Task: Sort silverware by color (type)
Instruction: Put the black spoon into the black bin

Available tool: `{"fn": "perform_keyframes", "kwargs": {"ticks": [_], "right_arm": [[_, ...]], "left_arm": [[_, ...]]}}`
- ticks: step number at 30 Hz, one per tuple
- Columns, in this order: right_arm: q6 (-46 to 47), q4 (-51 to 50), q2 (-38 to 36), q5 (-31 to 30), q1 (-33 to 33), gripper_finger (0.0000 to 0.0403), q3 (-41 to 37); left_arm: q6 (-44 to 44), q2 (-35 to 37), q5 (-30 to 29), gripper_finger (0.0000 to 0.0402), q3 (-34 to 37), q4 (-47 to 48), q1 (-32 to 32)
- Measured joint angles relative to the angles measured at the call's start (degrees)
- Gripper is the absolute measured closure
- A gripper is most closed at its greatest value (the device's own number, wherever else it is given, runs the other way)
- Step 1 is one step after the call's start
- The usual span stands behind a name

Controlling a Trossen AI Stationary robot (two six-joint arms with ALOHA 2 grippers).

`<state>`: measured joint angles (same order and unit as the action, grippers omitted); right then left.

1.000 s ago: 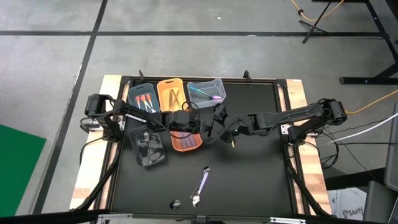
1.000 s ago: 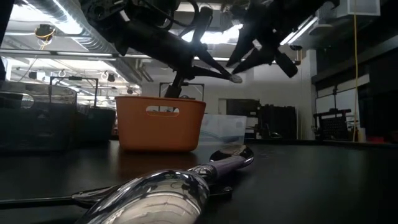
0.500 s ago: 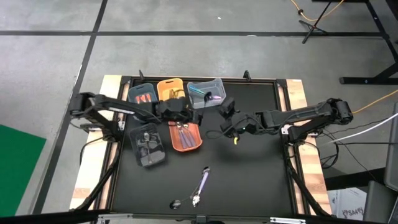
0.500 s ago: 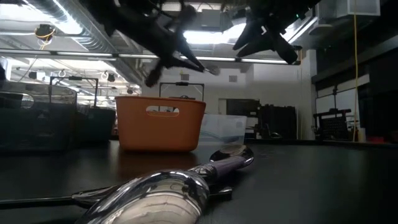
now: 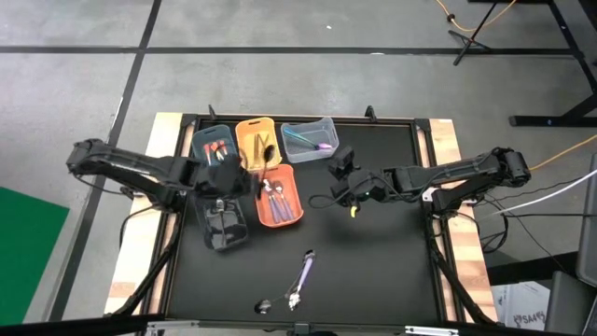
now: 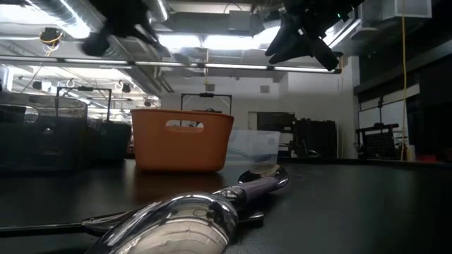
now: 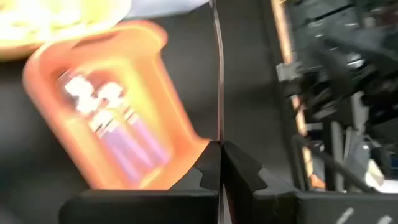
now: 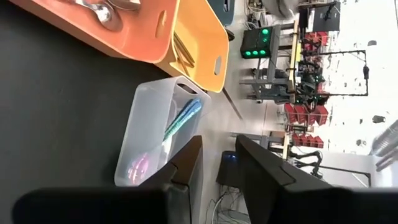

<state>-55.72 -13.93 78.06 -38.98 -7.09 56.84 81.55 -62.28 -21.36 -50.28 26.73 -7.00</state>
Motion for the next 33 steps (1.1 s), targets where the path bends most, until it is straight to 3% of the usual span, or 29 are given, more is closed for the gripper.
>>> {"fn": "perform_keyframes", "kwargs": {"ticks": [5,19,27,33], "right_arm": [[0.02,-0.01,0.00,1.85,0.00,0.0310,0.00],[0.66,-0.11,0.00,4.13,0.00,0.0311,0.02],[3.02,-0.13,0.00,4.43,0.00,0.0311,0.00],[3.02,-0.10,0.02,8.14,0.00,0.0311,0.00]], "left_arm": [[11.21,1.73,-0.99,0.0401,0.02,8.90,-7.92],[40.69,1.55,-2.65,0.0401,0.07,22.44,-27.04],[51.57,1.55,5.74,0.0401,0.07,33.04,-32.45],[52.36,1.52,7.46,0.0401,0.07,38.36,-32.05]]}}
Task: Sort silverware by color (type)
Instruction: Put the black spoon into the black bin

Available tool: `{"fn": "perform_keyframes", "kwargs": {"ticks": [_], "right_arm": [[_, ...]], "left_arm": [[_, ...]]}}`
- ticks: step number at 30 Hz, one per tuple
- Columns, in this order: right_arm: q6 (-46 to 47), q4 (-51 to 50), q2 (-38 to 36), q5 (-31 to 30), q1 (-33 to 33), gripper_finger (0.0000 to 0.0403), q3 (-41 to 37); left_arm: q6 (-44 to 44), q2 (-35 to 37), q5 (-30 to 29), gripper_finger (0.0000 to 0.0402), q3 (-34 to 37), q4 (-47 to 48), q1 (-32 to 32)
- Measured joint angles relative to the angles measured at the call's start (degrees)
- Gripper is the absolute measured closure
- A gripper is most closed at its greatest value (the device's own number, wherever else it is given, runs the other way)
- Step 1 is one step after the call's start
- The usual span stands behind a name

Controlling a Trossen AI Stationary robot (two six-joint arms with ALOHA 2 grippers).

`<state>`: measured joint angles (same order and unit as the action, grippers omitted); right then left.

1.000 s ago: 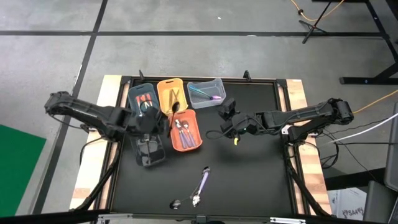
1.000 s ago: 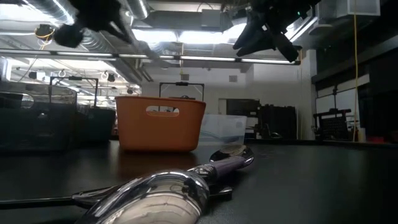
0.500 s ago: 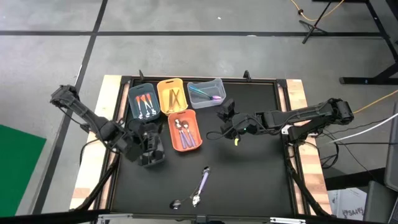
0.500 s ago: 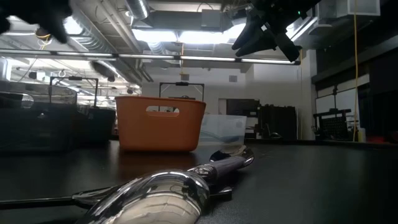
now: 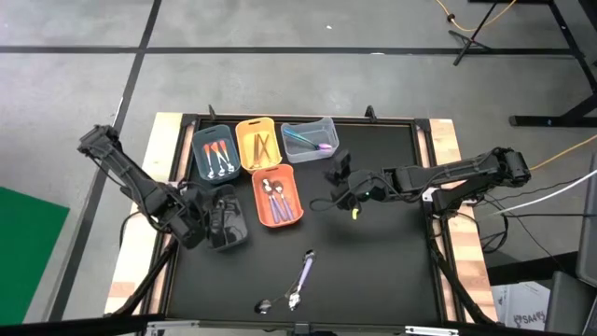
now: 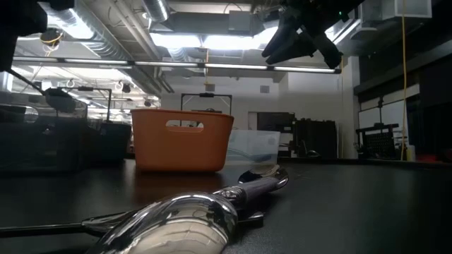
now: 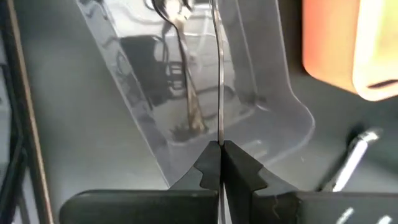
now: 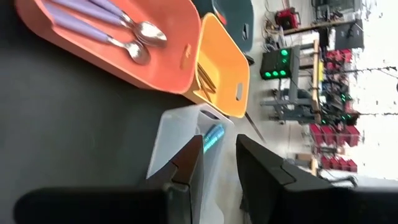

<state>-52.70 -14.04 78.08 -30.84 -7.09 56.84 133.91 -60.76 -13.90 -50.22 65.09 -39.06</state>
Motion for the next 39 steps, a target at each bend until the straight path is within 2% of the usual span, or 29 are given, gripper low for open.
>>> {"fn": "perform_keyframes", "kwargs": {"ticks": [5,12,22,39], "right_arm": [[-0.01,-0.01,0.00,2.37,-0.02,0.0311,0.00],[-0.01,0.10,0.00,2.44,-0.01,0.0311,0.02],[-0.02,0.17,0.00,2.44,-0.02,0.0311,0.02],[-0.03,0.21,0.00,3.25,0.00,0.0311,0.02]], "left_arm": [[0.07,-1.46,0.54,0.0401,0.00,2.54,0.81],[-0.47,-6.38,5.17,0.0401,0.00,0.64,0.91],[-1.14,-10.03,5.65,0.0378,0.00,0.10,0.91],[-2.42,-10.87,5.67,0.0374,0.00,-0.49,0.91]]}}
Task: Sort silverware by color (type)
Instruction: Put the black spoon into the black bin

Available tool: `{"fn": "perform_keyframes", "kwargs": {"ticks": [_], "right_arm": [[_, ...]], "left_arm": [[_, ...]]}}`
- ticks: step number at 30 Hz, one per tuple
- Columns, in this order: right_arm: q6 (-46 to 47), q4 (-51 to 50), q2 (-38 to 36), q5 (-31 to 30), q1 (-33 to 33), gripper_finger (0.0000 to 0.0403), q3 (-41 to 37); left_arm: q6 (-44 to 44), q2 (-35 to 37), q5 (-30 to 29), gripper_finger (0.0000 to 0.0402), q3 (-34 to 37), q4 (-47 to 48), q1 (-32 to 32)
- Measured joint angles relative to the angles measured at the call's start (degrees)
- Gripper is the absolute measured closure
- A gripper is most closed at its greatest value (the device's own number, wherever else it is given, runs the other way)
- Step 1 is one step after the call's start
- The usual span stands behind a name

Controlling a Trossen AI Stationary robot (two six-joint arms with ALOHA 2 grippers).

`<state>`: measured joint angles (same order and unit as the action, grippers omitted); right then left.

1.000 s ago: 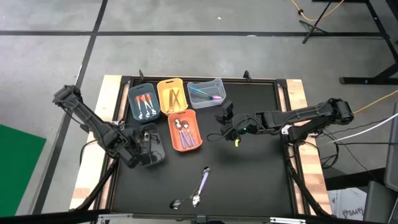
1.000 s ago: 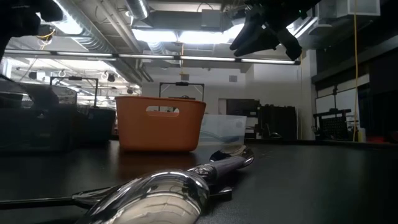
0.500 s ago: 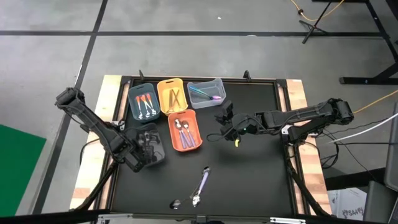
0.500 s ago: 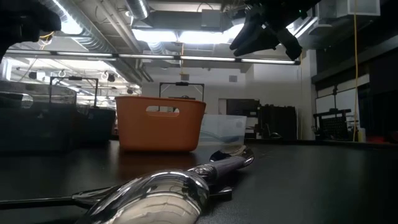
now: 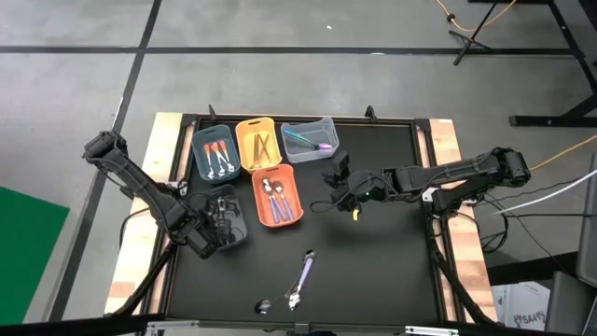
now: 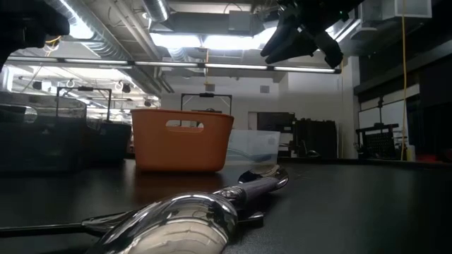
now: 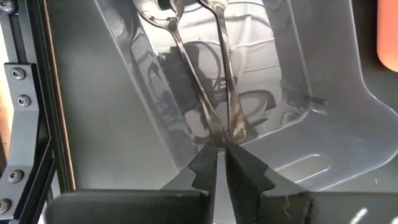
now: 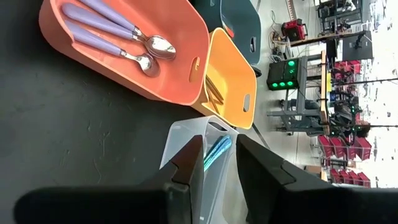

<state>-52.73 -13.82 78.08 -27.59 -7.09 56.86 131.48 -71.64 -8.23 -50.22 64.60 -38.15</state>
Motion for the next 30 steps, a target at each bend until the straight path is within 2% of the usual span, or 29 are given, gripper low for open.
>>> {"fn": "perform_keyframes", "kwargs": {"ticks": [10,13,17,22,30], "right_arm": [[0.00,-0.04,0.00,0.23,0.00,0.0311,0.00],[0.00,-0.09,0.01,0.23,-0.02,0.0311,0.00],[0.00,-0.07,0.02,0.23,-0.01,0.0311,0.00],[0.00,-0.07,0.02,0.23,-0.01,0.0311,0.00],[0.00,-0.06,0.02,0.23,-0.02,0.0311,0.00]], "left_arm": [[-5.05,4.34,-0.39,0.0374,0.00,-1.68,-0.02],[-5.27,5.73,-2.70,0.0374,0.00,-3.00,-0.04],[-8.30,7.01,-8.89,0.0374,0.00,-6.04,-0.02],[-14.90,7.19,-20.40,0.0374,0.00,-12.88,-0.02],[-36.38,7.19,-37.23,0.0374,0.00,-30.97,0.01]]}}
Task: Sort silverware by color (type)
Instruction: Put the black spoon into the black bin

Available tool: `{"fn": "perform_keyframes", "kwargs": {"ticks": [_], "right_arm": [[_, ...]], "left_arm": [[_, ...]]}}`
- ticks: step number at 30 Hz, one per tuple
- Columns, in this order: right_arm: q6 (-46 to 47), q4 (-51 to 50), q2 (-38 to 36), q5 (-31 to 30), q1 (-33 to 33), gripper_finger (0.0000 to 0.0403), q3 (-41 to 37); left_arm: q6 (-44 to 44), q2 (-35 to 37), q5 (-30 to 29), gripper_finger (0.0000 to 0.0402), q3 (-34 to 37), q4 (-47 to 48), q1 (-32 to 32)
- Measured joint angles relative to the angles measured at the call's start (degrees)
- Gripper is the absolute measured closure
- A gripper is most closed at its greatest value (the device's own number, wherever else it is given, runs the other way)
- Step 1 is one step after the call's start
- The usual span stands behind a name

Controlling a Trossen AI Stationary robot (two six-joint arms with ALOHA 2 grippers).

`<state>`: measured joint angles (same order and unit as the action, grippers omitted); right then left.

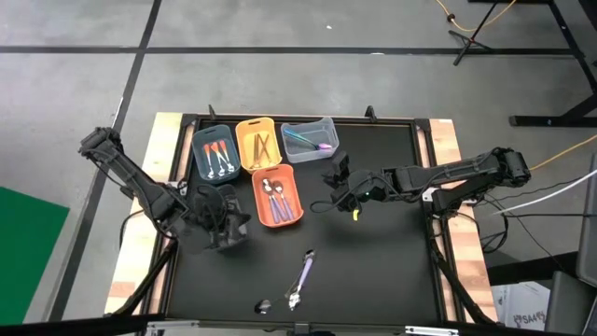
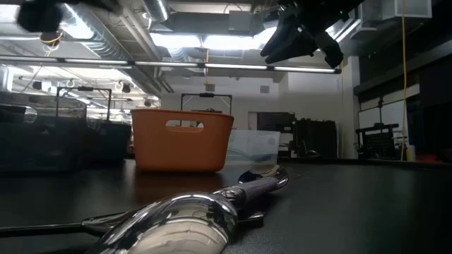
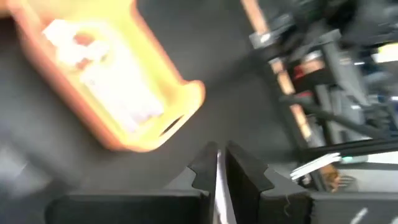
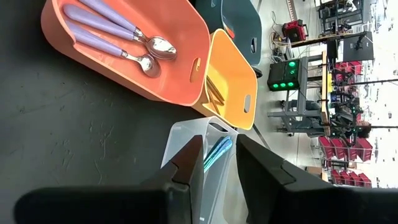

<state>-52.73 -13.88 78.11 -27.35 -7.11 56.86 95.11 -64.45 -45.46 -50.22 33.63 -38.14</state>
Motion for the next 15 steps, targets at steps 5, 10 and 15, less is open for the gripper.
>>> {"fn": "perform_keyframes", "kwargs": {"ticks": [5,10,15], "right_arm": [[0.00,0.02,0.00,0.00,0.01,0.0311,0.01],[0.00,0.02,0.00,0.00,0.00,0.0311,0.00],[0.00,0.02,0.00,0.00,0.00,0.0311,0.02]], "left_arm": [[-17.39,-0.02,-4.01,0.0374,0.00,-11.82,1.46],[-30.79,-0.04,-3.56,0.0374,-0.02,-19.89,3.86],[-33.09,-0.04,-3.49,0.0374,-0.04,-20.46,5.41]]}}
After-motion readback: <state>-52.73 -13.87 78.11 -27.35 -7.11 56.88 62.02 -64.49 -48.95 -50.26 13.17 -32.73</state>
